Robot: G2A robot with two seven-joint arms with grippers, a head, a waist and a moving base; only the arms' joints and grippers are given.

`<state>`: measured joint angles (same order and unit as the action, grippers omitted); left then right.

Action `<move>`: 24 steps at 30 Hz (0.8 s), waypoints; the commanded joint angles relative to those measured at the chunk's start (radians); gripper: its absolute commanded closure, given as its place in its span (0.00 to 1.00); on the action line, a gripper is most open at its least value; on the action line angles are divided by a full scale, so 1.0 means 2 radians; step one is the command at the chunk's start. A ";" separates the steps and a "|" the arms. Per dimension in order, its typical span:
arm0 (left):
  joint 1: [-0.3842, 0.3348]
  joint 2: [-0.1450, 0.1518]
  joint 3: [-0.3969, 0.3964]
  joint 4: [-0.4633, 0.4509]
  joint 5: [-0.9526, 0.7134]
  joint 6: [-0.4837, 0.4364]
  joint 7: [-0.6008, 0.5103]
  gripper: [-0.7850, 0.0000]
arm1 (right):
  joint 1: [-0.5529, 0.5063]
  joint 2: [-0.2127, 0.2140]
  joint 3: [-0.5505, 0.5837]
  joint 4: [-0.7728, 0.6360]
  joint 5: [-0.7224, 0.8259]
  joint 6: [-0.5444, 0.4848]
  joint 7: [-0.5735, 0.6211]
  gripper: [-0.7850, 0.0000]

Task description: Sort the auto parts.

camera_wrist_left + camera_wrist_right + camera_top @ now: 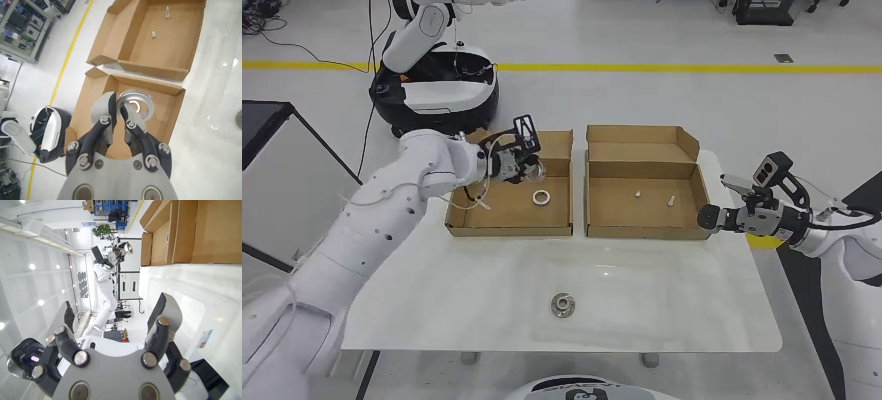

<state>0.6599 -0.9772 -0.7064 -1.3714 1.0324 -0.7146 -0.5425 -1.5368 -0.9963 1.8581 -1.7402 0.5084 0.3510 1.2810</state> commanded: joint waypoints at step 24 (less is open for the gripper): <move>-0.073 -0.105 0.152 0.232 0.156 -0.035 0.022 1.00 | 0.000 0.000 0.000 0.000 0.000 0.000 0.000 0.00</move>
<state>0.5153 -1.1805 -0.4077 -0.9220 1.3363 -0.7863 -0.5003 -1.5368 -0.9963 1.8581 -1.7402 0.5084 0.3510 1.2810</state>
